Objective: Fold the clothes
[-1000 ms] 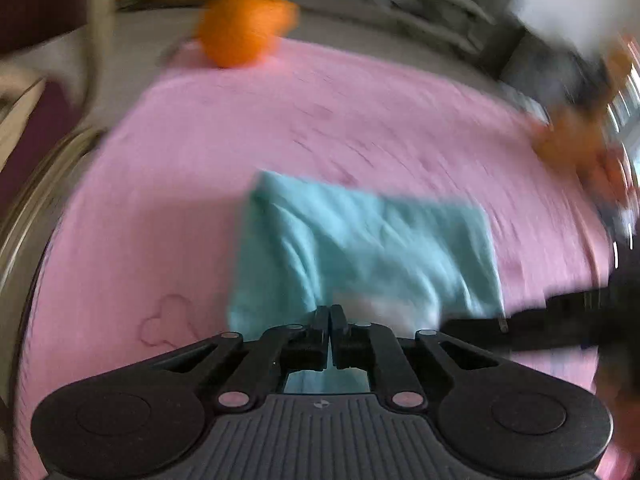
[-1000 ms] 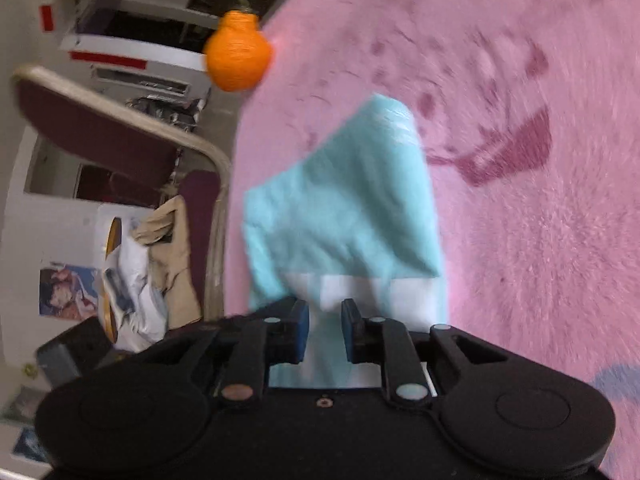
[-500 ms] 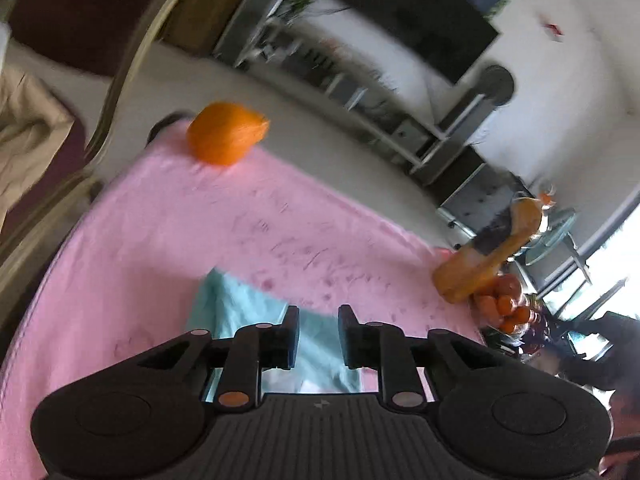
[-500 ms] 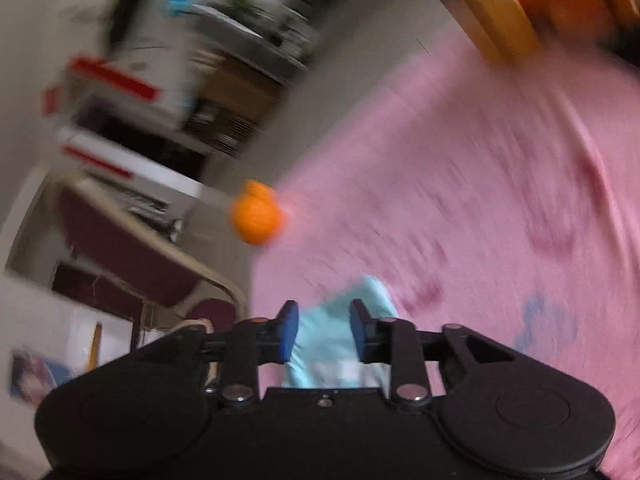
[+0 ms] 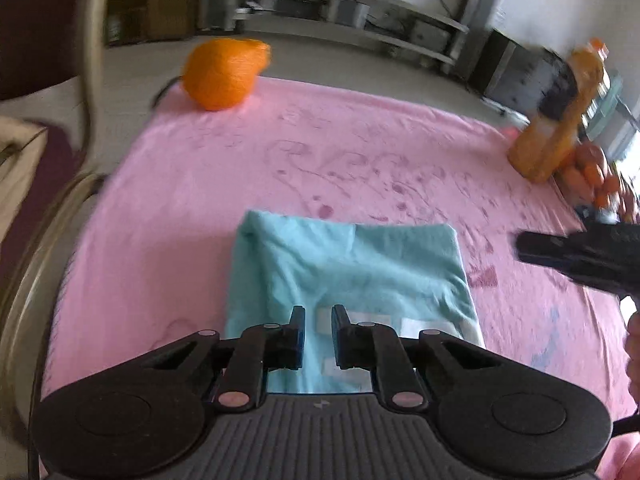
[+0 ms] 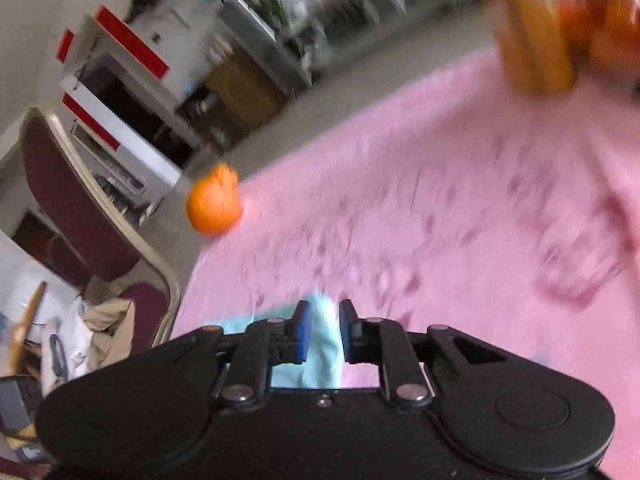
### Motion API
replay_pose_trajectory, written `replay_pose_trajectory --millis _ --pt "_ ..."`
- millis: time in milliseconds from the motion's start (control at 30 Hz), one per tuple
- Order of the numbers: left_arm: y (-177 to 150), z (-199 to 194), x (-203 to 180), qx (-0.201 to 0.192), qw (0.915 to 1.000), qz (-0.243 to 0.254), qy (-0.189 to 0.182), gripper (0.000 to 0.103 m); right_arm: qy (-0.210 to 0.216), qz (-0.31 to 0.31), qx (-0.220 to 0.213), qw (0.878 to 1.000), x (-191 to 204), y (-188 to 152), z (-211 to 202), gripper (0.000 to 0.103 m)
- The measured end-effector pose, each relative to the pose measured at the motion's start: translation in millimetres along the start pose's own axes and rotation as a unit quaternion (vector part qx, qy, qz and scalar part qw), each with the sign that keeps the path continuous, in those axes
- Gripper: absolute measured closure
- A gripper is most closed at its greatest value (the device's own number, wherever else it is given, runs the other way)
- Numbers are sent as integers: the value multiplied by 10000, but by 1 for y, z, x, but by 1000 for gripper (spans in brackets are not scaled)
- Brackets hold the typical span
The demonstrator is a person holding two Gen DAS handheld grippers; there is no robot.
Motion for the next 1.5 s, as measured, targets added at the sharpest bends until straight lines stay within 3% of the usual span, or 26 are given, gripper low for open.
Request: replay_pose_trajectory --millis 100,167,267,300,333,400,467,567,667,767,967,1100,1200,1300,1367,1433,1500 --pt "9 15 -7 147 9990 385 -197 92 717 -18 410 9966 7 1 26 87" --pt "14 27 -13 266 9973 593 -342 92 1325 243 856 9872 8 6 56 87" --pt "22 43 -11 211 9972 677 -221 91 1736 668 1522 9707 -3 3 100 87" --pt "27 45 -5 100 9985 509 -163 91 1733 771 1576 9691 -8 5 108 101" --pt "32 46 1 -18 9994 330 -87 91 1730 874 1610 9677 -13 6 115 103" --pt "43 50 15 -269 9991 -119 311 93 1702 1096 1282 9709 -22 14 112 103" --pt "50 54 29 -387 9964 -440 615 93 1416 1249 606 9801 -34 25 101 103" --pt "52 51 36 -510 9939 -633 748 92 1067 1529 -14 9825 -52 32 86 103" --pt "54 37 27 -702 9888 -516 1214 93 954 1790 -194 9790 -60 34 74 99" --pt "52 13 22 -764 9860 -544 1380 91 737 1829 -291 9799 -55 34 53 97" --pt "17 -43 1 -382 9910 -557 1155 88 528 1296 -335 9896 -13 20 -23 91" --pt "-33 -67 -6 -302 9954 -511 757 88 690 892 -360 9930 14 -20 -75 84" --pt "-63 -67 -7 -102 9976 -454 517 88 928 785 -137 9925 21 -58 -95 79" --pt "-86 -61 -9 102 9985 -352 401 89 1031 779 254 9913 24 -86 -90 78" --pt "-91 -54 -12 200 9986 -268 406 89 829 701 568 9925 28 -96 -72 78" --pt "-90 -45 -16 220 9982 -126 546 89 518 622 782 9936 28 -99 -50 78" --pt "-88 -36 -20 263 9968 52 753 89 509 584 961 9924 28 -103 -32 78"
Point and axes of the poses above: each gripper's, at about its wrist camera, not at the fingertips, and z roughly the way its jaws point, x to its left, y to its top, the point moved 1 cm from there along z, roughly the way its jaws point, and after that the axes turned 13 degrees about x, right-handed, at the moved point
